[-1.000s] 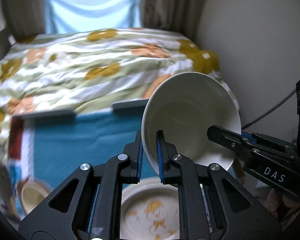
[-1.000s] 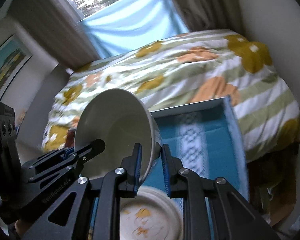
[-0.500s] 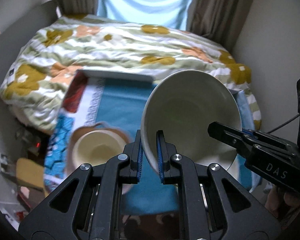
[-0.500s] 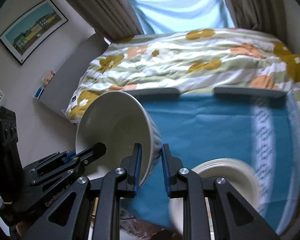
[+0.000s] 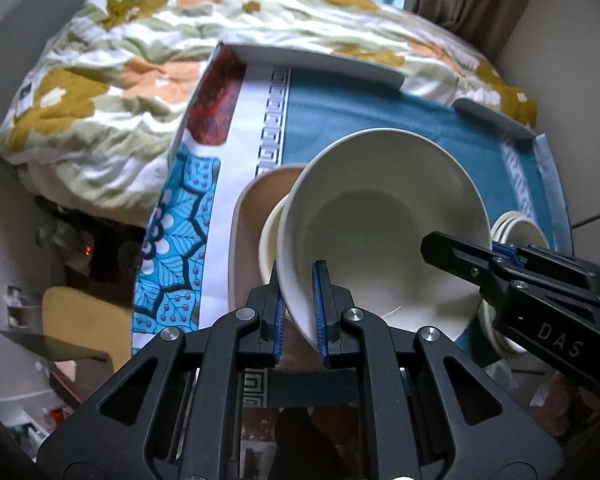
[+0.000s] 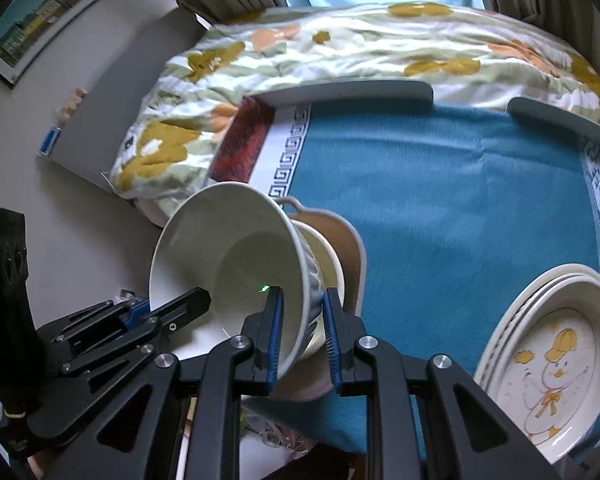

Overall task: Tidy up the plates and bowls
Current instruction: 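Carry the white bowl with the right tool and lower it into the cream bowl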

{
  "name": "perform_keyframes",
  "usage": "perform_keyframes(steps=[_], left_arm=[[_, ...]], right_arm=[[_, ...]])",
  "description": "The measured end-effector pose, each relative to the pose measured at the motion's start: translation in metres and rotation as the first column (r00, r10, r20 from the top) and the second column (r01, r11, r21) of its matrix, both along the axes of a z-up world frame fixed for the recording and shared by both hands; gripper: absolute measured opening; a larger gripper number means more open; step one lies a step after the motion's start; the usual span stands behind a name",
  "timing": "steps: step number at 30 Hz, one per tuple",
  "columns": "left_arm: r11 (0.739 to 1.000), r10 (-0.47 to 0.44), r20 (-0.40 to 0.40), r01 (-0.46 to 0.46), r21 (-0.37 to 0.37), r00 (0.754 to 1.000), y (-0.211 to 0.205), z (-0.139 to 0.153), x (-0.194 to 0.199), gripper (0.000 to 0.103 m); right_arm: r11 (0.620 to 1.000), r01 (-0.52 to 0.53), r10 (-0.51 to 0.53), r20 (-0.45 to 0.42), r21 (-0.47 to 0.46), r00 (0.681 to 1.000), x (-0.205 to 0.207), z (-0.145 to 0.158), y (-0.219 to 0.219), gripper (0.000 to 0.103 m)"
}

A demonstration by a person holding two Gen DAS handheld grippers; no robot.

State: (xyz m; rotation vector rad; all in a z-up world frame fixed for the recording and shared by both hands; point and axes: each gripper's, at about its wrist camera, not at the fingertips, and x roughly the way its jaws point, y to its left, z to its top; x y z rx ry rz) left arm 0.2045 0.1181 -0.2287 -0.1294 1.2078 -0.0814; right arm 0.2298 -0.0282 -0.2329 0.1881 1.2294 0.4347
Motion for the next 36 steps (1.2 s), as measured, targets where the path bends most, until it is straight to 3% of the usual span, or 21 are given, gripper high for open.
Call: perform_keyframes(steps=[7, 15, 24, 29, 31, 36], left_arm=[[0.999, -0.023, -0.036, 0.024, 0.026, 0.999, 0.001, -0.02, 0.011, 0.011], [0.996, -0.063, -0.036, 0.065, 0.06, 0.997, -0.008, -0.022, 0.017, 0.011], [0.982, -0.088, -0.032, 0.092, 0.164, 0.996, -0.021, -0.021, 0.018, 0.011], [0.968, -0.104, -0.028, 0.108, 0.226, 0.994, -0.026, -0.022, 0.018, 0.014], [0.967, -0.099, -0.03, 0.104, 0.232, 0.995, -0.025, -0.022, 0.019, 0.022], [0.964, -0.111, -0.024, 0.113, 0.239, 0.994, -0.026, -0.02, 0.019, 0.025]], right_arm=[[0.999, 0.012, -0.013, -0.018, -0.039, 1.0, 0.003, -0.011, 0.007, 0.018], [0.998, 0.036, -0.037, -0.018, -0.056, 0.999, 0.005, -0.013, 0.004, 0.018], [0.998, 0.043, -0.044, -0.025, -0.041, 0.999, 0.003, -0.013, 0.003, 0.018], [0.998, 0.045, -0.047, -0.04, -0.037, 0.998, 0.002, -0.016, 0.004, 0.018], [0.998, 0.046, -0.047, -0.044, -0.035, 0.998, 0.002, -0.017, 0.004, 0.018], [0.998, 0.047, -0.048, -0.028, -0.037, 0.998, 0.0, -0.015, 0.006, 0.018]])
